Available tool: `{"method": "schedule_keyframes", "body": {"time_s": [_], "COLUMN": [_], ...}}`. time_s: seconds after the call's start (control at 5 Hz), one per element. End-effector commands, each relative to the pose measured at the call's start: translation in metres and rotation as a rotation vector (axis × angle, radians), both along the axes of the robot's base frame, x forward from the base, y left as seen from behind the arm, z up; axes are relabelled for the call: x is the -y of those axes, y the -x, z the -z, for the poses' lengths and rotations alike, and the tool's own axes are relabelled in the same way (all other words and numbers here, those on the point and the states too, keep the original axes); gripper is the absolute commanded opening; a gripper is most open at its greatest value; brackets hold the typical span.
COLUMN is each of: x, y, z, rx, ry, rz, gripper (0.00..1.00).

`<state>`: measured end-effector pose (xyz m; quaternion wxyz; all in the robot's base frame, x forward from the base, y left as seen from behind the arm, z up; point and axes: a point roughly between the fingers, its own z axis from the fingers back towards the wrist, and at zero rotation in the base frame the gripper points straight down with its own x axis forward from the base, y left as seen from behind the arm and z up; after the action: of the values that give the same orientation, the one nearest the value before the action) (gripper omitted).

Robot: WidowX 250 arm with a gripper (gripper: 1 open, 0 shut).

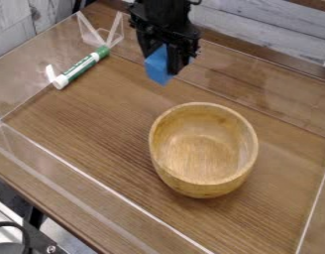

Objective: Remove the blue block from inside the brown bowl and put it on the table

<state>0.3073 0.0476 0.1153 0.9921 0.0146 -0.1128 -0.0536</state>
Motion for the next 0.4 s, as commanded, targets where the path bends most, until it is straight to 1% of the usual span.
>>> {"method": "schedule_keyframes", "body": {"time_s": [0.0,0.2], "x": [-0.0091,-0.0183], "y": [-0.0096,-0.0157], "z": [-0.0067,-0.0005], "rx": [0.049,0.055], "ry": [-0.016,-0.019], "rz": [-0.004,-0.010], "gripper": [0.00,0.00]}}
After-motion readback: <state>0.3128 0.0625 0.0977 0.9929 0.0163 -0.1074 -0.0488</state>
